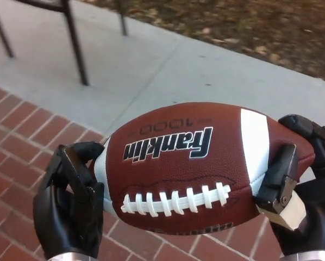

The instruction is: Pick up a football using both hands and turn around and walk towards another desk and put it on the desk

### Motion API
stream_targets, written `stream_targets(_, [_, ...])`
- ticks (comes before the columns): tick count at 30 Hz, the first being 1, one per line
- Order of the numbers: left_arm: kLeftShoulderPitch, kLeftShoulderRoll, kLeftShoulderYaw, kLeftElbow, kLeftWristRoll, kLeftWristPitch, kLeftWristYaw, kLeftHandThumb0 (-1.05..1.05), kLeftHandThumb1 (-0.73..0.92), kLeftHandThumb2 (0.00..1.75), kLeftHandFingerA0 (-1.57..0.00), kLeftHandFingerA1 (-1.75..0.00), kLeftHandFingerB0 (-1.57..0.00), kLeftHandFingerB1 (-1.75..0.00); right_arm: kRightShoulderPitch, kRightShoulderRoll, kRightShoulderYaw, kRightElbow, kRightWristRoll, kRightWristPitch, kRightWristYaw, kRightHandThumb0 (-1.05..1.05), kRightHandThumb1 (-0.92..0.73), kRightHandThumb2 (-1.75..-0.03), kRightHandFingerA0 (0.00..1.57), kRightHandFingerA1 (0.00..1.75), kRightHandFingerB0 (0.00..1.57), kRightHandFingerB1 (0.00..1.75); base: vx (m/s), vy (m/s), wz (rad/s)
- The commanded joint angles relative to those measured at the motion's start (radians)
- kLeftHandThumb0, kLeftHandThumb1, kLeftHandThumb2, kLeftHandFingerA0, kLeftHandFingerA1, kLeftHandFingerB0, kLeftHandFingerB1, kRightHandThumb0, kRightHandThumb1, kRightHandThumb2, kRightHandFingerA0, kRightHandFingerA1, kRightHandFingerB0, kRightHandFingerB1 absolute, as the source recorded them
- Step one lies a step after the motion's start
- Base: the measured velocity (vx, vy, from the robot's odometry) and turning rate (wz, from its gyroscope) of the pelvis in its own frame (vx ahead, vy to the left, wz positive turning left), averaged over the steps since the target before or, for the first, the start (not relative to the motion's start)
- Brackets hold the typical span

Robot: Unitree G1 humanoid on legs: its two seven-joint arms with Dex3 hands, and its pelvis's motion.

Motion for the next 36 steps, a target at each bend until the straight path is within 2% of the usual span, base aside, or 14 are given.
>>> stream_targets(1, [-0.090, -0.007, -0.248, -0.054, 0.037, 0.248, -0.253, -0.62, 0.83, 0.70, -0.77, -1.75, -0.68, -1.52, -0.082, 0.056, 0.290, 0.079, 0.169, 0.200, 0.180, -0.18, -0.44, -1.36, 0.94, 1.69, 0.95, 1.46, 0.03, -0.037, 1.46])
stream_targets(6, [-0.079, 0.004, -0.261, -0.051, 0.074, 0.221, -0.256, -0.63, 0.89, 0.67, -0.81, -1.75, -0.65, -1.55, -0.088, 0.054, 0.294, 0.082, 0.176, 0.202, 0.153, -0.19, -0.44, -1.38, 0.96, 1.68, 0.97, 1.44, -0.08, -0.420, 0.85])
stream_targets(9, [-0.077, 0.010, -0.266, -0.029, 0.104, 0.181, -0.287, -0.49, 0.86, 0.67, -0.81, -1.75, -0.65, -1.56, -0.091, 0.054, 0.291, 0.089, 0.190, 0.193, 0.159, -0.18, -0.46, -1.35, 0.96, 1.69, 0.98, 1.42, 0.03, -0.151, 1.12])
stream_targets(12, [-0.073, 0.007, -0.260, -0.031, 0.078, 0.192, -0.281, -0.51, 0.87, 0.66, -0.83, -1.75, -0.67, -1.54, -0.090, 0.054, 0.292, 0.093, 0.202, 0.187, 0.164, -0.19, -0.44, -1.38, 0.96, 1.69, 0.98, 1.44, 0.03, -0.100, 1.00])
stream_targets(13, [-0.075, 0.003, -0.257, -0.039, 0.061, 0.206, -0.272, -0.62, 0.89, 0.67, -0.83, -1.75, -0.64, -1.55, -0.092, 0.052, 0.292, 0.092, 0.200, 0.189, 0.162, -0.20, -0.42, -1.42, 0.96, 1.69, 0.98, 1.44, 0.02, -0.088, 0.90])
stream_targets(14, [-0.076, 0.000, -0.257, -0.042, 0.051, 0.216, -0.263, -0.61, 0.87, 0.67, -0.82, -1.75, -0.64, -1.55, -0.089, 0.051, 0.293, 0.092, 0.202, 0.188, 0.162, -0.19, -0.41, -1.43, 0.97, 1.68, 0.99, 1.43, 0.02, -0.077, 0.86])
stream_targets(17, [-0.076, -0.005, -0.256, -0.038, 0.041, 0.214, -0.266, -0.58, 0.85, 0.66, -0.81, -1.75, -0.63, -1.55, -0.087, 0.049, 0.297, 0.093, 0.204, 0.181, 0.163, -0.19, -0.41, -1.42, 0.96, 1.68, 0.99, 1.43, 0.02, 0.015, 0.86])
stream_targets(18, [-0.079, -0.003, -0.256, -0.047, 0.035, 0.227, -0.255, -0.49, 0.82, 0.68, -0.82, -1.75, -0.66, -1.52, -0.088, 0.047, 0.299, 0.093, 0.196, 0.178, 0.159, -0.19, -0.40, -1.41, 0.96, 1.68, 0.99, 1.41, 0.11, 0.234, 0.49])
stream_targets(22, [-0.083, 0.000, -0.259, -0.055, 0.034, 0.235, -0.239, -0.55, 0.85, 0.66, -0.82, -1.75, -0.65, -1.53, -0.092, 0.041, 0.301, 0.092, 0.197, 0.173, 0.157, -0.19, -0.41, -1.40, 0.96, 1.69, 0.98, 1.43, 0.09, 0.171, 0.76])
stream_targets(23, [-0.083, -0.004, -0.259, -0.052, 0.030, 0.229, -0.241, -0.49, 0.81, 0.70, -0.83, -1.75, -0.67, -1.52, -0.092, 0.041, 0.300, 0.092, 0.204, 0.173, 0.160, -0.19, -0.44, -1.38, 0.96, 1.69, 0.98, 1.43, 0.03, 0.032, 0.66])
stream_targets(29, [-0.095, -0.005, -0.252, -0.057, 0.016, 0.248, -0.219, -0.44, 0.79, 0.73, -0.86, -1.75, -0.69, -1.51, -0.099, 0.040, 0.302, 0.092, 0.203, 0.173, 0.153, -0.21, -0.43, -1.38, 0.98, 1.71, 1.00, 1.48, 0.09, -0.022, 0.57])
stream_targets(32, [-0.096, -0.008, -0.249, -0.071, 0.001, 0.267, -0.193, -0.48, 0.81, 0.71, -0.85, -1.75, -0.69, -1.52, -0.102, 0.043, 0.300, 0.098, 0.207, 0.171, 0.152, -0.19, -0.46, -1.38, 0.95, 1.71, 0.96, 1.46, 0.08, -0.089, 0.37])
stream_targets(34, [-0.090, -0.002, -0.255, -0.072, 0.008, 0.260, -0.197, -0.48, 0.83, 0.71, -0.85, -1.75, -0.68, -1.52, -0.098, 0.044, 0.303, 0.098, 0.207, 0.167, 0.146, -0.20, -0.44, -1.38, 0.99, 1.71, 1.00, 1.48, 0.14, -0.218, 0.60])
stream_targets(36, [-0.093, -0.006, -0.251, -0.072, -0.012, 0.262, -0.196, -0.60, 0.86, 0.67, -0.84, -1.75, -0.67, -1.53, -0.100, 0.045, 0.304, 0.101, 0.203, 0.161, 0.144, -0.17, -0.44, -1.38, 0.96, 1.71, 0.96, 1.47, 0.13, -0.120, 0.23])
